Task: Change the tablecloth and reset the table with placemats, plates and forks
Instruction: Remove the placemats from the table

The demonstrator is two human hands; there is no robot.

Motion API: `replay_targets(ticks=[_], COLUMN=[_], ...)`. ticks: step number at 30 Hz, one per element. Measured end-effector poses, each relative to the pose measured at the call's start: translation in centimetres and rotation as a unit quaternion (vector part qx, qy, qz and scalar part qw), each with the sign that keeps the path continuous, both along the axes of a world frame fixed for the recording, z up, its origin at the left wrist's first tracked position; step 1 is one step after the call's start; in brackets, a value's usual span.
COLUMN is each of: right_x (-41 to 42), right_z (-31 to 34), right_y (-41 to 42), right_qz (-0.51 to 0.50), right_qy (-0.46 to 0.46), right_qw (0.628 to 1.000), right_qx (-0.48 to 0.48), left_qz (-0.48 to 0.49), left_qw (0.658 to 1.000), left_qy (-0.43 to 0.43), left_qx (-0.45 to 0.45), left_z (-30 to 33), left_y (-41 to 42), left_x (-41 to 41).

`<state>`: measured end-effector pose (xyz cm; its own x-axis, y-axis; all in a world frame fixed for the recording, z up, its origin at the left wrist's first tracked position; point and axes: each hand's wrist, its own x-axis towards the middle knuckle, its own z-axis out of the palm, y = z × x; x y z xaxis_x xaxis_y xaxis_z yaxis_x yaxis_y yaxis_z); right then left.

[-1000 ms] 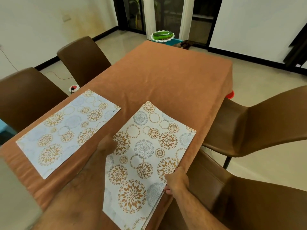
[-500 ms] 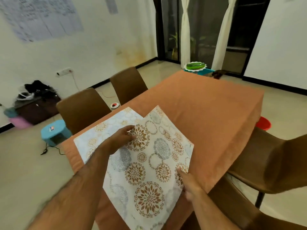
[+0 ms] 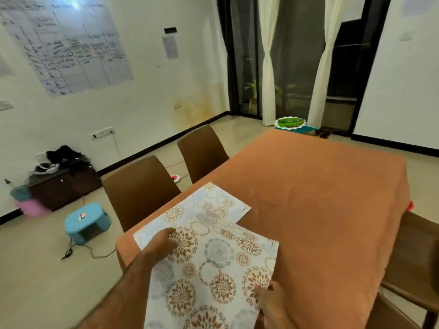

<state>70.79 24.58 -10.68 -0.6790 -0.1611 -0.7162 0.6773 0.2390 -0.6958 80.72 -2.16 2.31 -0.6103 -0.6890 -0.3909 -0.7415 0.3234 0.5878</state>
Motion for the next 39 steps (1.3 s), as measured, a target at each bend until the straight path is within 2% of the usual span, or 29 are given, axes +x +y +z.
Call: replay_targets(ticks=[3, 8, 12, 17, 22, 30, 34, 39], right_x=[2.1, 3.4, 2.7, 0.6, -1.3, -3.7, -3.7, -2.9], right_z=[-0.7, 1.4, 2.8, 3.7, 3.8, 2.5, 0.7, -0.8], right_y=[-3.8, -8.5, -10.4, -13.0, -15.0, -20.6, -23.4, -25.4], right_qz=[-0.076, -0.156, -0.186, -0.141, -0.143, -0.138, -0.144, -0.152], right_qy=[0.020, 0.065, 0.115, 0.160, 0.165, 0.157, 0.138, 0.116], right_qw=[0.997, 0.986, 0.976, 0.977, 0.975, 0.973, 0.972, 0.969], right_qx=[0.023, 0.000, 0.007, 0.017, 0.035, 0.101, 0.126, 0.160], left_qz=[-0.038, -0.087, -0.099, -0.110, -0.096, -0.112, -0.150, -0.179], left_qw=[0.999, 0.994, 0.987, 0.983, 0.985, 0.989, 0.980, 0.978], left_qy=[0.012, 0.066, 0.128, 0.144, 0.133, 0.091, 0.086, 0.065], left_qx=[0.002, -0.019, -0.024, -0.040, -0.052, 0.043, 0.099, 0.080], left_z=[-1.0, -0.9, 0.6, 1.2, 1.2, -3.3, -5.7, -9.0], left_y=[-3.7, -9.3, -9.9, -9.7, -12.9, -21.2, -24.4, -27.1], left_x=[-0.3, -2.1, -4.1, -5.3, -6.9, -10.4, -10.7, -11.5])
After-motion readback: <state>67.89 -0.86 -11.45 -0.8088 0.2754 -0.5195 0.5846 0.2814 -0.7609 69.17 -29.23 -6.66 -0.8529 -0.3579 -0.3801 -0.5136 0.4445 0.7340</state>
